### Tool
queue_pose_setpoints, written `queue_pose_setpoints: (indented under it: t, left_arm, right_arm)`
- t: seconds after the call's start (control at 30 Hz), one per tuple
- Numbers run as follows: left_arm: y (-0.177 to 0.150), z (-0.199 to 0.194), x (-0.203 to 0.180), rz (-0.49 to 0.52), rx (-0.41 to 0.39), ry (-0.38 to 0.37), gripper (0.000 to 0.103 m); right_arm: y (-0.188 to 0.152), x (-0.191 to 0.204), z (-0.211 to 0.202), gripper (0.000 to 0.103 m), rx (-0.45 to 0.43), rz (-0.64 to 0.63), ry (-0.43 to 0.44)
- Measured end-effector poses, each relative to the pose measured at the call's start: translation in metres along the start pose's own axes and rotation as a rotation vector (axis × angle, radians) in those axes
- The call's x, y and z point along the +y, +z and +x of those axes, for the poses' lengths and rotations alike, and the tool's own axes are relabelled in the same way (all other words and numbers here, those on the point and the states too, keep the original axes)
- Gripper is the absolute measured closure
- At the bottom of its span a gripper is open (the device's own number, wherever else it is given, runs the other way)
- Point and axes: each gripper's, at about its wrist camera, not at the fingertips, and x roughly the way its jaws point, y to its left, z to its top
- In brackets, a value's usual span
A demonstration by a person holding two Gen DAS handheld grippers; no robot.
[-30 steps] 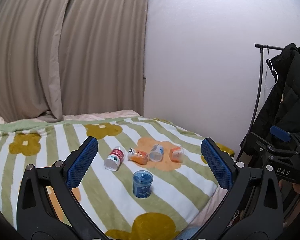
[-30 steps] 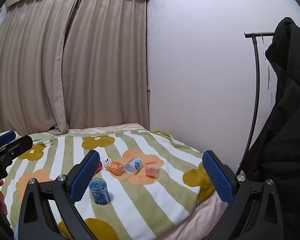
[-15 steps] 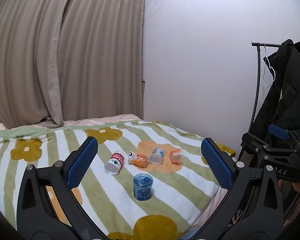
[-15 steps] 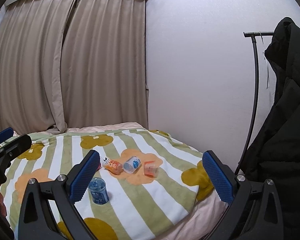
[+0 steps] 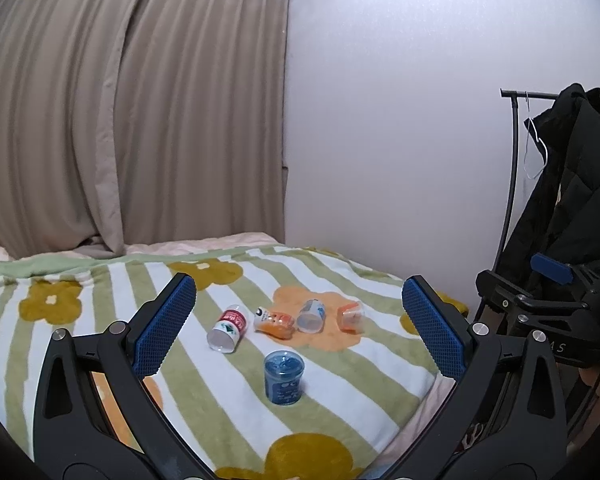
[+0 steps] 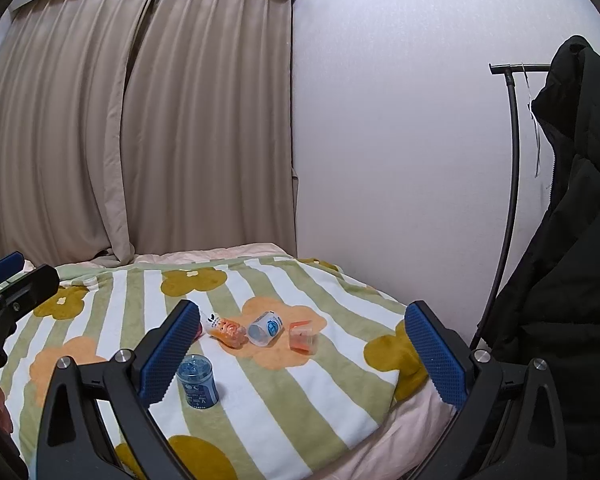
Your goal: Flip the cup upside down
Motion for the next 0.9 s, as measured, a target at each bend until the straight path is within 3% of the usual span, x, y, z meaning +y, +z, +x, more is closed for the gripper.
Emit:
queue_pose_setpoints:
  t: [0.3,0.57,0.9]
  left_arm:
    - [-0.001,0.001,0.002,0.010,-0.005,0.009,0.000]
    - [0.000,-0.010,0.001,0.021,-0.084,-0.006,0.000]
    - [-0.002,-0.005,0.005,0.012,-0.078,-0.022,0.000]
  right_arm:
    - [-0.001,0.001,0.001,0.001,0.000,-0.006,-0.003]
    - [-0.002,0.002,0.002,0.001,0.003,-0.002,0.002]
    - [-0.004,0.008,0.006,0.001,0.013,-0.011,0.005]
